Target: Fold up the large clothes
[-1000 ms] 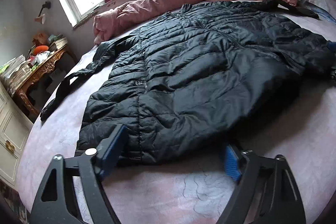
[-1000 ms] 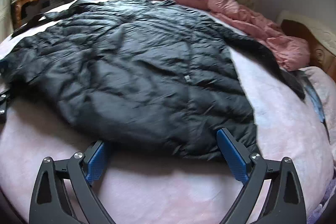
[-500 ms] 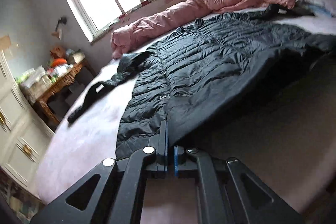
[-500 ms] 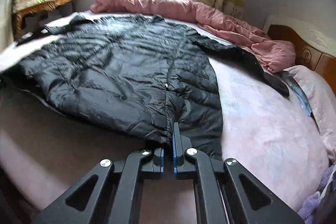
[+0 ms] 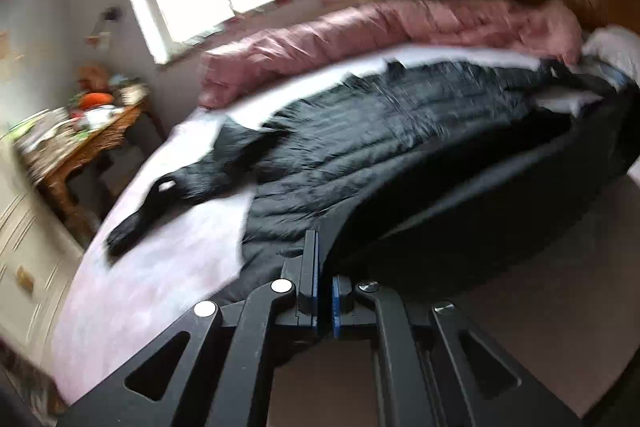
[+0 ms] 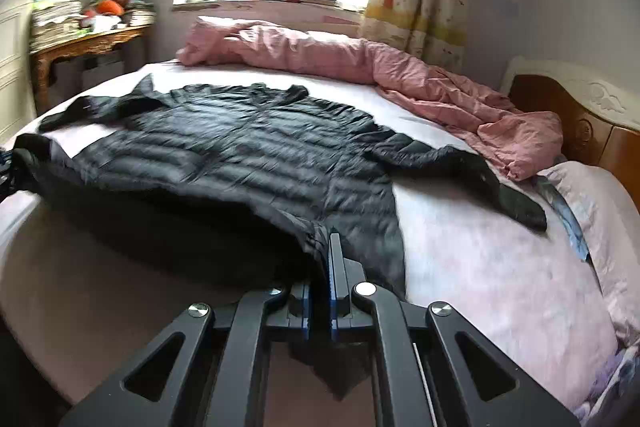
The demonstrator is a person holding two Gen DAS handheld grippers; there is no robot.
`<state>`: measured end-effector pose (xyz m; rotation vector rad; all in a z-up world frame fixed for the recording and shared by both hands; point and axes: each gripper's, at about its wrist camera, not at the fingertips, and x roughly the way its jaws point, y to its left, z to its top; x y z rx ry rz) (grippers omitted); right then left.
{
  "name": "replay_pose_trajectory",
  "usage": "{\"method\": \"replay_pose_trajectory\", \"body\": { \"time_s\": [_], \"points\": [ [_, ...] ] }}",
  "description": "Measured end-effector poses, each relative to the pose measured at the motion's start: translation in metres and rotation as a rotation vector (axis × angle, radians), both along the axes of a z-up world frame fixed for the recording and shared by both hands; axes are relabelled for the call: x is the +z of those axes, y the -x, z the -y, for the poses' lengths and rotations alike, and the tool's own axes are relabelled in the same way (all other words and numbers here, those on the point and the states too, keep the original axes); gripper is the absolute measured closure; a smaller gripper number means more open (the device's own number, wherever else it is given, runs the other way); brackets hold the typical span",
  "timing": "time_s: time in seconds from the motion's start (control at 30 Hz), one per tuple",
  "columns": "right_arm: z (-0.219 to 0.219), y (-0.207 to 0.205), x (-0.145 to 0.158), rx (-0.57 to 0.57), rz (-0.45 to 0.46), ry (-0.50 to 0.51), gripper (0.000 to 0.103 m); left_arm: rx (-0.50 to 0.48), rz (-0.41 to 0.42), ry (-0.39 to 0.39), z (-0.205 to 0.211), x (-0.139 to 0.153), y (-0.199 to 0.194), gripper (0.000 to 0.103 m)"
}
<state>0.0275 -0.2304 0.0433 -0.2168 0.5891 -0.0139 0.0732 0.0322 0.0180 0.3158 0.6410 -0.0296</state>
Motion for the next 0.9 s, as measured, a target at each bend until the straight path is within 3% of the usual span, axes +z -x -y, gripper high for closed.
{"method": "replay_pose_trajectory", "body": {
  "time_s": [0.1, 0.2, 0.4, 0.57, 0.6, 0.63, 0.67, 0.7, 0.73, 0.77, 0.8, 0.9],
  "points": [
    [0.003, -0.049, -0.014, -0.027, -0.039, 0.002, 0.097, 0.011, -0.075, 0.01, -0.001, -0.019, -0.045, 0.098],
    [0.005, -0.091, -0.04, -0.036, -0.125, -0.023, 0.097, 0.003, -0.104, 0.01, 0.0, -0.038, -0.065, 0.098],
    [0.007, -0.117, -0.074, -0.032, -0.163, -0.025, 0.097, -0.007, -0.113, 0.002, 0.006, -0.068, -0.083, 0.096],
    [0.011, -0.114, -0.076, -0.031, -0.127, -0.029, 0.094, -0.011, -0.078, -0.013, 0.007, -0.068, -0.081, 0.093],
    [0.012, -0.111, -0.073, -0.026, -0.108, -0.04, 0.089, -0.012, -0.06, -0.011, 0.006, -0.065, -0.079, 0.086],
    [0.014, -0.108, -0.07, -0.023, -0.086, -0.049, 0.086, -0.013, -0.029, -0.007, 0.006, -0.06, -0.074, 0.068],
    [0.015, -0.105, -0.067, -0.027, -0.068, -0.051, 0.076, -0.011, 0.008, -0.005, 0.005, -0.055, -0.068, 0.054],
    [0.016, -0.101, -0.064, -0.037, -0.043, -0.052, 0.057, 0.0, 0.059, -0.004, 0.004, -0.048, -0.06, 0.027],
    [0.017, -0.094, -0.059, -0.052, -0.003, -0.055, 0.044, 0.012, 0.12, -0.002, 0.003, -0.04, -0.05, 0.012],
    [0.018, -0.089, -0.054, -0.067, 0.031, -0.059, 0.019, 0.016, 0.179, 0.005, 0.003, -0.033, -0.039, 0.01],
    [0.019, -0.081, -0.049, -0.088, 0.08, -0.063, 0.012, 0.013, 0.217, 0.019, 0.002, -0.026, -0.03, 0.009],
    [0.022, -0.054, -0.032, -0.105, 0.208, -0.089, 0.012, -0.032, 0.279, 0.103, -0.001, -0.009, -0.005, 0.0]
  ]
}}
